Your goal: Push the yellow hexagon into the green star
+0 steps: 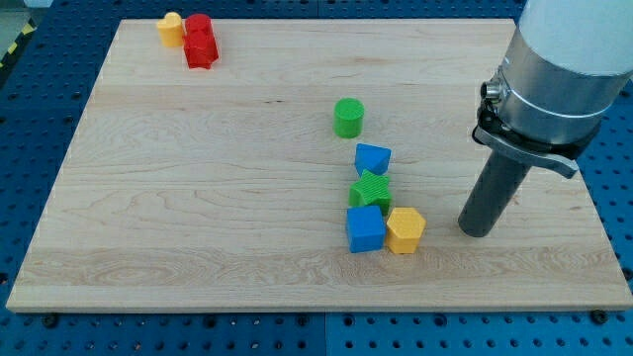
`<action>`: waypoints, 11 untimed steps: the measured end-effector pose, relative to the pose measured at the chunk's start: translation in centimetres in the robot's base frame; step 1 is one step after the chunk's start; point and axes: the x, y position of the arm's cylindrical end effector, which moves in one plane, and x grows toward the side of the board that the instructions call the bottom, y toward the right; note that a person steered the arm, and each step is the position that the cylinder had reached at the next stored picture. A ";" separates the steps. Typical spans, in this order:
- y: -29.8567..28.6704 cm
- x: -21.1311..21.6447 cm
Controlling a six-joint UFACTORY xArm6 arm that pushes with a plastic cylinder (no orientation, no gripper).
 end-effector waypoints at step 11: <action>-9.9 -1.0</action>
